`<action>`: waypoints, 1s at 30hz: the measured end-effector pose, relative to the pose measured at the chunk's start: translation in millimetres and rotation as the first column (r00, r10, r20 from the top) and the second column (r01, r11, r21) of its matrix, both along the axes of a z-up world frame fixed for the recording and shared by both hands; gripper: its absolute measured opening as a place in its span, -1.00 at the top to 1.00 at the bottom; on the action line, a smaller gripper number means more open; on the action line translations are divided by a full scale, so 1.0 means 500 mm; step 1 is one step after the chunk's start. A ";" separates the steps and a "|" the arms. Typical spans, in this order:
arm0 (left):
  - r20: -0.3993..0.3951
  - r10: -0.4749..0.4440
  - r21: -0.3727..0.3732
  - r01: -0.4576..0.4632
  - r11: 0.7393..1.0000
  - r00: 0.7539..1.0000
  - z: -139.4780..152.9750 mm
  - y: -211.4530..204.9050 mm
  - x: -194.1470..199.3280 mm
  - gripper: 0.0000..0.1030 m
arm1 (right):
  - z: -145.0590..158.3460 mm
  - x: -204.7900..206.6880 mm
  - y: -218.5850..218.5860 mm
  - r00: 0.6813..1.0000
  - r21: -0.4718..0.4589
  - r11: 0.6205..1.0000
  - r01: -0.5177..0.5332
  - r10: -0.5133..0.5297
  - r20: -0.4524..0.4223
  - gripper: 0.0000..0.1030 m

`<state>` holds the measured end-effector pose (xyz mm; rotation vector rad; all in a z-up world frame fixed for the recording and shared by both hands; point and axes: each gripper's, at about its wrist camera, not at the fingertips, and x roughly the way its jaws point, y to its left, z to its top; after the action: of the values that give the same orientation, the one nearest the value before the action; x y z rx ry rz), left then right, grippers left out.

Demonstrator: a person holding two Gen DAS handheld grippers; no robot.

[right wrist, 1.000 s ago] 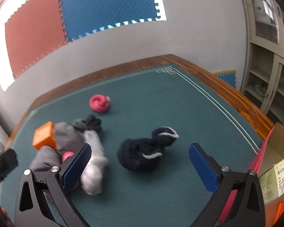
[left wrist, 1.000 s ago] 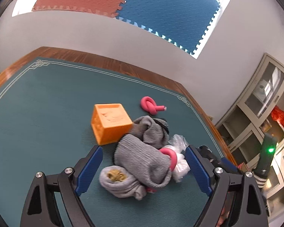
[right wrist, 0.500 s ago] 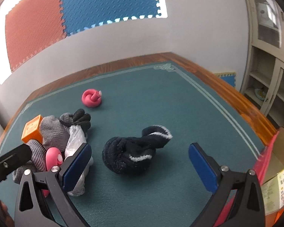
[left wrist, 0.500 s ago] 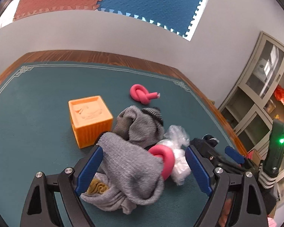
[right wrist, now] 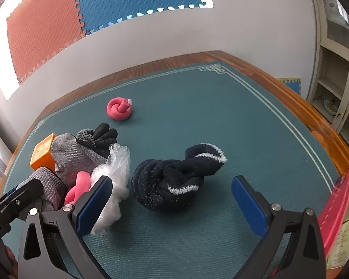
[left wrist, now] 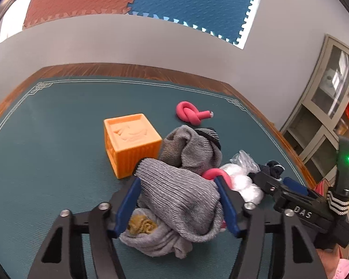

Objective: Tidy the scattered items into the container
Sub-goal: 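Grasp the grey sock with the left tool while the right tool grasps the black sock, then carry the grey sock into the tin with the left tool while the right tool carries the black sock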

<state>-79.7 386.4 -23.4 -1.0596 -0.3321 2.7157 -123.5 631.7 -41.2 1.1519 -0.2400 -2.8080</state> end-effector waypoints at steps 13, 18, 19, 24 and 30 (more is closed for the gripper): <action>0.021 -0.031 0.061 0.029 0.998 0.999 -0.019 0.005 -0.012 -0.21 | -0.018 -0.014 -0.006 0.997 -0.004 1.000 -0.018 0.018 0.073 -0.21; -0.006 -0.002 0.094 0.003 0.996 1.000 -0.005 -0.013 -0.005 -0.06 | -0.011 -0.002 -0.012 0.999 0.010 1.000 -0.010 0.009 0.046 -0.17; -0.012 0.004 0.101 -0.002 0.995 1.000 -0.002 -0.017 -0.003 -0.05 | -0.008 0.001 -0.011 0.999 0.007 1.000 -0.004 0.004 0.038 -0.17; -0.059 0.018 0.128 -0.011 0.992 0.998 0.024 -0.031 0.016 -0.05 | 0.018 0.023 -0.002 1.000 -0.020 1.000 0.016 -0.016 -0.023 -0.17; -0.093 0.006 0.133 0.006 0.991 0.996 0.046 -0.024 0.037 -0.05 | 0.045 0.048 -0.004 0.996 -0.028 0.999 0.018 -0.020 -0.082 -0.17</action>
<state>-61.0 374.4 -0.6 -0.8946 -0.4896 2.6888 -99.5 629.9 -18.7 1.0311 -0.2833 -2.8510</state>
